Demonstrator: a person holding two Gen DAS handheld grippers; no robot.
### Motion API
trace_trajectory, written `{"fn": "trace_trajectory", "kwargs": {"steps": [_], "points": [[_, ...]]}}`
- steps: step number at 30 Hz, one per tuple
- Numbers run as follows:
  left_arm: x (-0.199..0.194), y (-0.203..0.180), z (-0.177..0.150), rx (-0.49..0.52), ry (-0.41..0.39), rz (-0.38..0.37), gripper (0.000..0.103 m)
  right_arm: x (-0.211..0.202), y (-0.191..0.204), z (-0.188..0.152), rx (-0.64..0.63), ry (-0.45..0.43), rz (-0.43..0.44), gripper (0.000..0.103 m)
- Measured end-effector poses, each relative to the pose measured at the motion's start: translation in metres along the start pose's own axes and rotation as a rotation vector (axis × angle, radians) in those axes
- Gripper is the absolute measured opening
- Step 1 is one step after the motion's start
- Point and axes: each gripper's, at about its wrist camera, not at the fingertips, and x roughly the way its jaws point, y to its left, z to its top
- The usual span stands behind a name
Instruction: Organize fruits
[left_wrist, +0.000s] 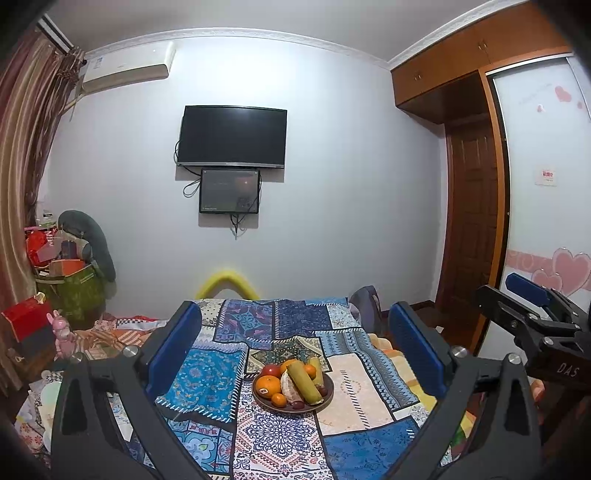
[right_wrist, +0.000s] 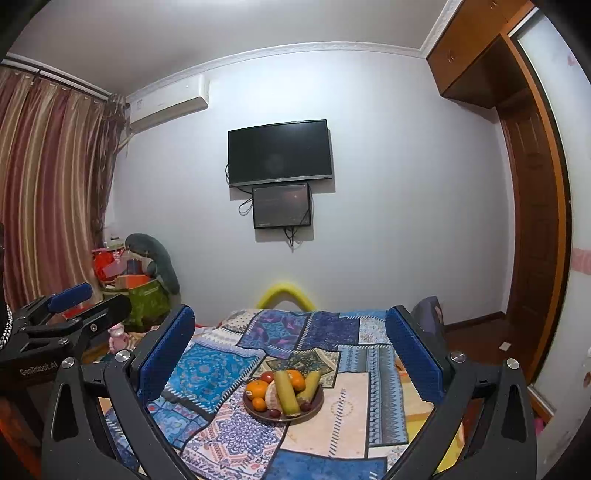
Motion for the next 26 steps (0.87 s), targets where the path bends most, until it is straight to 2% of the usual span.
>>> {"fn": "trace_trajectory", "kwargs": {"steps": [26], "points": [[0.0002, -0.0044, -0.0002, 0.021, -0.002, -0.021, 0.103, -0.0020, 0.0008, 0.0041, -0.001, -0.007, 0.008, 0.103]]}}
